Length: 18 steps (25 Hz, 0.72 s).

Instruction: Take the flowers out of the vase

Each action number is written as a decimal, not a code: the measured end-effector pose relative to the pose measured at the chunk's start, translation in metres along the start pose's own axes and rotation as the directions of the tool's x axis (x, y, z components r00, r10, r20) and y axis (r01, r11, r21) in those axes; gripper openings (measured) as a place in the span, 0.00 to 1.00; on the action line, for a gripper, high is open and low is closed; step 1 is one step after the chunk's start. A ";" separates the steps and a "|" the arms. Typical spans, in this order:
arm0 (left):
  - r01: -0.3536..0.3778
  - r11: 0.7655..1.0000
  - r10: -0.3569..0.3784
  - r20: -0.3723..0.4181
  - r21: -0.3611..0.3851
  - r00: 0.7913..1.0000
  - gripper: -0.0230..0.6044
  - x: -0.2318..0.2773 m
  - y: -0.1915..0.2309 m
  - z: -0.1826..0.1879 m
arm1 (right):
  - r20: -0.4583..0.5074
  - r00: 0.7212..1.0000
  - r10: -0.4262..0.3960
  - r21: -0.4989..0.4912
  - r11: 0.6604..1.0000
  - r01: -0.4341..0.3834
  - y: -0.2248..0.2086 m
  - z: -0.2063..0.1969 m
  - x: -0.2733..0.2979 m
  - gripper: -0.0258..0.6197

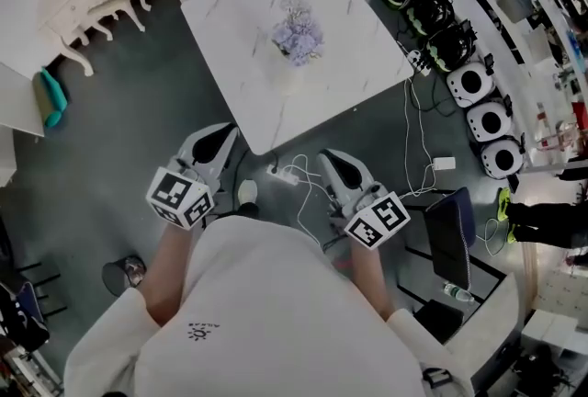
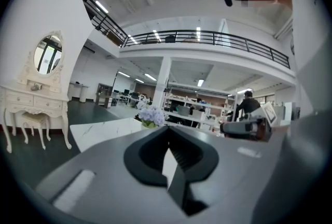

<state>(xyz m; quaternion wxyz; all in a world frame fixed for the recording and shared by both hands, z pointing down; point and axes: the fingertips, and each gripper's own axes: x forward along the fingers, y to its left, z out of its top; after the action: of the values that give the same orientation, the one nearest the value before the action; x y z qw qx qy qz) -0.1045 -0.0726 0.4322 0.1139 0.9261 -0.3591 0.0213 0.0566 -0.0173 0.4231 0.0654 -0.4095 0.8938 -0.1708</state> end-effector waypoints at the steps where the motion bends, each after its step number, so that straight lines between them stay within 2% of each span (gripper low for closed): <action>1: 0.006 1.000 -0.006 -0.004 -0.001 1.000 0.02 0.003 0.006 0.001 | 0.001 1.000 -0.007 0.001 1.000 0.007 -0.003 0.002 0.006 0.04; 10: 0.081 0.997 -0.081 -0.018 -0.006 0.997 0.02 0.039 0.052 0.010 | 0.011 0.997 -0.078 -0.002 0.997 0.078 -0.025 0.012 0.048 0.04; 18: 0.169 0.986 -0.169 -0.028 -0.007 0.985 0.02 0.062 0.078 0.012 | 0.020 0.988 -0.150 -0.012 0.989 0.150 -0.042 0.017 0.078 0.04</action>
<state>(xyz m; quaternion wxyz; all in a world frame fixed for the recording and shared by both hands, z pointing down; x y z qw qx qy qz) -0.1111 -0.1723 0.4437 0.1227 0.9525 -0.2777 0.0237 0.0399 -0.1059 0.4243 0.0583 -0.4776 0.8609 -0.1655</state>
